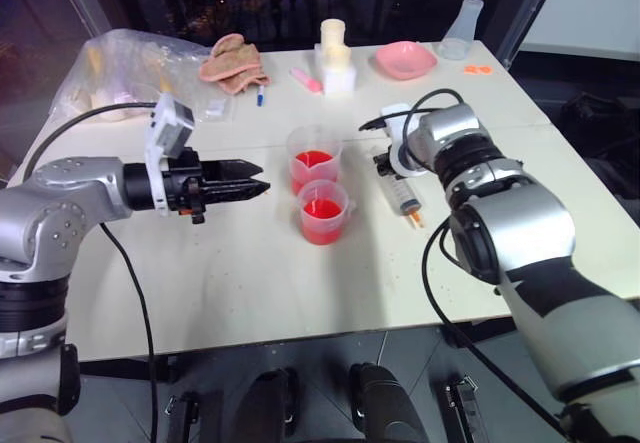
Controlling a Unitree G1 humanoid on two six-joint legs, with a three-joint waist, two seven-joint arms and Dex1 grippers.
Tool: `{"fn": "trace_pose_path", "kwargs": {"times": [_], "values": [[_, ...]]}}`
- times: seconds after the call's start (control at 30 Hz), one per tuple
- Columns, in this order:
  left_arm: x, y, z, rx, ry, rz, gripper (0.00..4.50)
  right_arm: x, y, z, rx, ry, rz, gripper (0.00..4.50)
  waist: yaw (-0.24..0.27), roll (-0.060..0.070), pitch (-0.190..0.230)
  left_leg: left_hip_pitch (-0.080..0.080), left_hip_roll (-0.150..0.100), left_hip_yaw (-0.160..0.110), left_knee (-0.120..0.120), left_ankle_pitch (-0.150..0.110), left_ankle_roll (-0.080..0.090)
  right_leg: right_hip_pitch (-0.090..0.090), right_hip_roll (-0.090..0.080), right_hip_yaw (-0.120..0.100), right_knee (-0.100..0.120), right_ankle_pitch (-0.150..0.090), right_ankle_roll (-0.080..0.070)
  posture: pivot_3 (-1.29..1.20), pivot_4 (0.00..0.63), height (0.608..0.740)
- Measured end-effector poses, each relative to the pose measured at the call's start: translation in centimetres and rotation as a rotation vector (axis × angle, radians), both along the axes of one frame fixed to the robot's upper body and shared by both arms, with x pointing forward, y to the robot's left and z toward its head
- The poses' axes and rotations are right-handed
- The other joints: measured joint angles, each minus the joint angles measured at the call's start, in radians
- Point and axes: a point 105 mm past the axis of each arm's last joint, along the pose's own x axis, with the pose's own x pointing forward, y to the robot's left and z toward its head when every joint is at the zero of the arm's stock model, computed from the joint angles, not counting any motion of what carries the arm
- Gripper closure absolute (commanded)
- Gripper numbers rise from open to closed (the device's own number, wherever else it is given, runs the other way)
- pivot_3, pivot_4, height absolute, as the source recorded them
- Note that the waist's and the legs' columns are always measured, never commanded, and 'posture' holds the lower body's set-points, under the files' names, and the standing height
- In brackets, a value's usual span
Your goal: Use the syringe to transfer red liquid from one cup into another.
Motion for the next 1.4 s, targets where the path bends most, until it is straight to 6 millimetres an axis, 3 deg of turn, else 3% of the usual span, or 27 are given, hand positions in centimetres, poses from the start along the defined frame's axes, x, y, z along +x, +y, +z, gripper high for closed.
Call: {"fn": "trace_pose_path", "kwargs": {"times": [0.2,0.3,0.37,0.43,0.5,0.53,0.6,0.73,0.9,0.97,1.23,1.33,1.4], "values": [[0.2,-0.1,0.4,-0.001,-0.02,-0.006,2.59,0.0,0.0,0.0,-0.001,-0.001,0.004,3.21,0.0,0.0,0.0,0.0,0.0,0.0,0.0,0.0,0.0,0.0,0.0,0.0,0.0,0.0,0.0,0.0,0.15,0.74],[0.3,-0.2,1.0,0.0,-0.04,-0.014,2.59,0.5,0.1,1.1,0.022,-0.051,0.018,3.21,0.0,0.0,0.0,0.0,0.0,0.0,0.0,0.0,0.0,0.0,0.0,0.0,0.0,0.0,0.0,0.0,0.15,0.74],[0.4,-0.1,1.2,-0.005,-0.039,-0.013,2.59,1.2,-0.5,3.1,0.04,-0.142,0.016,3.21,0.002,0.0,0.0,0.0,0.0,0.0,0.0,0.0,0.0,0.0,0.0,0.0,0.0,0.0,0.0,0.0,0.15,0.74],[0.8,0.1,1.5,-0.012,-0.041,-0.005,2.59,2.1,-1.5,7.1,0.073,-0.326,0.024,3.21,0.004,0.001,0.0,0.0,0.0,0.0,0.0,0.0,0.0,0.0,0.0,0.0,0.0,0.0,0.0,0.0,0.15,0.74],[1.0,0.1,2.0,-0.023,-0.048,-0.006,2.59,1.8,-2.3,11.3,0.14,-0.494,0.045,3.21,0.003,0.0,0.0,0.0,0.0,0.0,0.0,-0.001,0.002,0.001,0.0,-0.001,0.0,0.0,0.0,0.0,0.15,0.74],[1.1,0.2,2.1,-0.025,-0.05,-0.006,2.59,1.7,-2.3,12.0,0.154,-0.522,0.053,3.21,0.003,0.0,0.0,0.0,0.0,-0.001,0.001,-0.001,0.002,0.001,0.0,-0.001,0.0,0.0,0.0,0.0,0.15,0.74],[1.3,0.1,2.7,-0.037,-0.059,-0.017,2.59,0.6,-2.5,13.7,0.22,-0.63,0.075,3.21,0.003,0.0,0.0,0.0,0.0,-0.001,0.001,-0.001,0.002,0.001,0.0,-0.001,0.0,0.0,0.0,0.0,0.15,0.74],[2.0,-0.1,3.8,-0.072,-0.073,-0.029,2.59,-1.8,-1.9,15.0,0.319,-0.758,0.157,3.21,0.002,0.0,0.0,0.001,0.0,0.0,0.002,-0.001,0.002,0.0,0.0,-0.001,0.003,0.0,0.001,0.0,0.15,0.74],[3.0,-0.4,6.8,-0.137,-0.11,-0.048,2.59,-6.9,3.8,20.6,0.579,-1.024,0.428,3.21,-0.001,0.0,0.0,0.003,0.001,0.001,0.003,-0.001,0.002,-0.001,0.001,-0.001,0.013,0.0,0.001,0.0,0.15,0.74],[3.1,-0.4,7.6,-0.15,-0.121,-0.055,2.59,-8.2,5.0,21.6,0.64,-1.095,0.479,3.21,0.001,0.0,0.0,0.003,0.0,0.001,0.003,-0.001,0.002,0.0,0.001,-0.001,0.013,0.0,0.001,0.0,0.15,0.74],[3.7,0.5,10.4,-0.191,-0.132,-0.041,2.59,-9.1,8.0,19.1,0.79,-1.188,0.555,3.21,0.001,0.0,0.0,0.003,0.0,0.0,0.005,-0.001,0.002,-0.001,0.002,-0.001,0.013,0.0,0.001,0.0,0.15,0.74],[3.4,0.3,12.1,-0.208,-0.147,-0.053,2.59,-8.2,9.5,16.6,0.811,-1.194,0.549,3.21,-0.002,0.0,0.0,0.004,0.0,0.001,0.005,-0.001,0.002,-0.001,0.003,-0.001,0.014,0.0,0.001,0.0,0.15,0.74],[3.3,0.4,12.1,-0.207,-0.139,-0.055,2.59,-7.3,9.8,15.2,0.789,-1.19,0.524,3.21,-0.001,0.0,0.0,0.004,0.0,0.001,0.005,0.0,0.001,-0.001,0.003,0.0,0.014,0.0,0.001,0.0,0.15,0.74]]}}
